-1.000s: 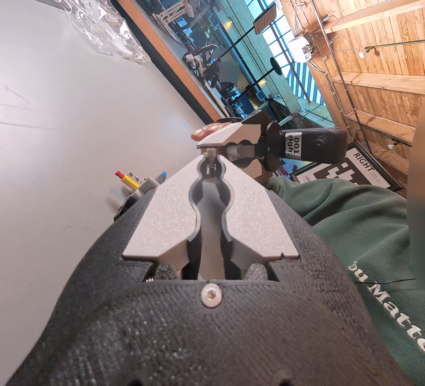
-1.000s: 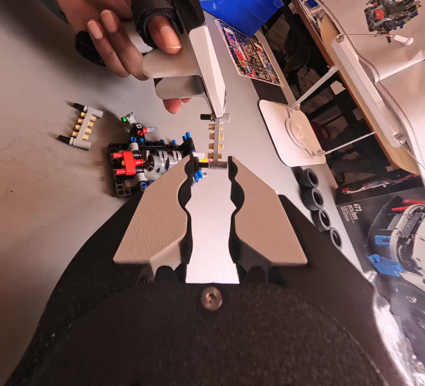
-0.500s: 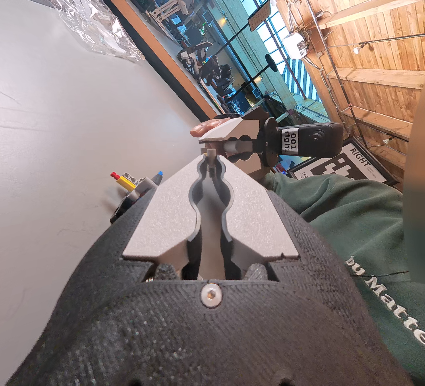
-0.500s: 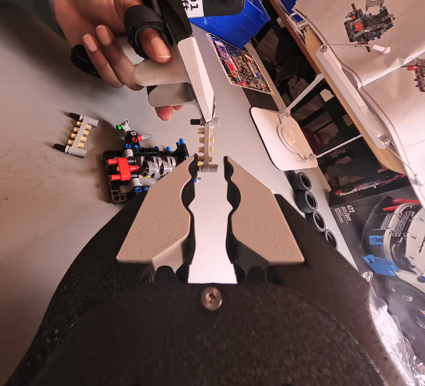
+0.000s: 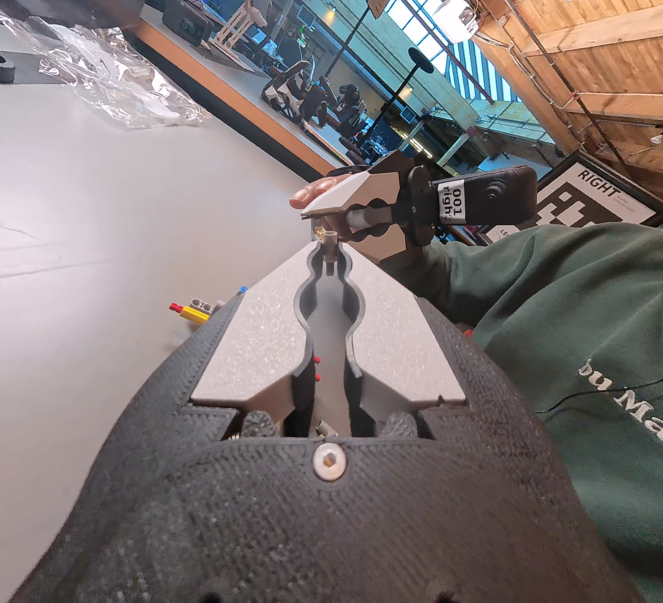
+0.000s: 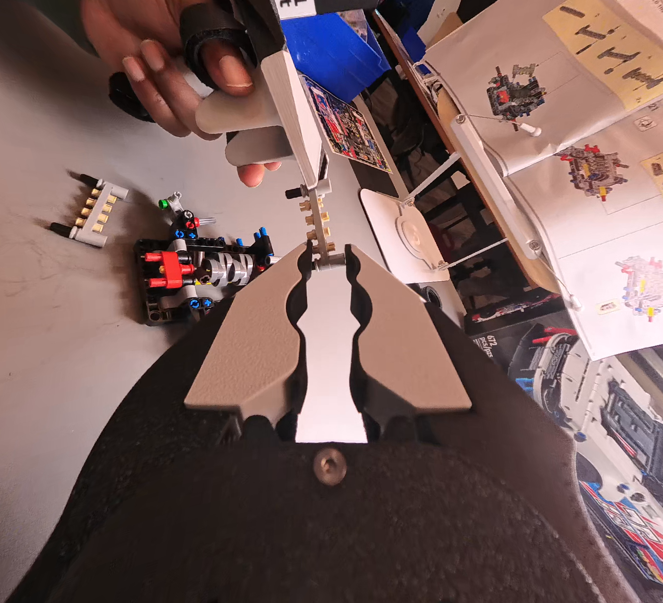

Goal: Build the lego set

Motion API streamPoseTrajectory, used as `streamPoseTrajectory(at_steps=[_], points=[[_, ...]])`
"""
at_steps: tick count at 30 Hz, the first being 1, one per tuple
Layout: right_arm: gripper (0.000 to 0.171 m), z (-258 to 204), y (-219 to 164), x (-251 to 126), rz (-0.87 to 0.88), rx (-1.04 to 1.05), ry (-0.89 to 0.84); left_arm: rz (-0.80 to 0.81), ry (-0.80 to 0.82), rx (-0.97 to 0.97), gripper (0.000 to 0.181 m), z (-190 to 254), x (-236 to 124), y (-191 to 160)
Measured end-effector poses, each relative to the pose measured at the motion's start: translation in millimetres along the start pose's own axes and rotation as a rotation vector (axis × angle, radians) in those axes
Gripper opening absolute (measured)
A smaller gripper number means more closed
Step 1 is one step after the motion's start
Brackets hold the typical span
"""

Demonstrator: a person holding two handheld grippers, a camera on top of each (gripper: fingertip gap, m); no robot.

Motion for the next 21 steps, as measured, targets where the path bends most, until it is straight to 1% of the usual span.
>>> streamPoseTrajectory(at_steps=[9,13,16,21], points=[[0.017,1.5,0.4,-0.4,0.019,-0.003,-0.023,-0.003,0.012,0.032,0.006,2.7,-0.1,2.3],[0.018,2.0,-0.2,-0.8,0.028,0.023,-0.014,0.035,0.026,-0.093,0.005,-0.4,0.0,2.7],[0.024,1.9,-0.9,-0.7,0.033,0.049,0.004,0.057,0.028,-0.176,0.005,-2.7,0.0,1.9],[0.026,1.8,-2.2,-0.2,0.035,0.066,0.012,0.069,0.032,-0.24,0.005,-6.6,-1.0,0.6]])
Point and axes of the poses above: each gripper's, where its closed fingertips meet, x out along the fingers, y out of its top, z = x × y across the jaws, the point moved 8 cm from there along -x, back along the fingers, and after that the axes turned 8 degrees about z, right-handed, at the moved point
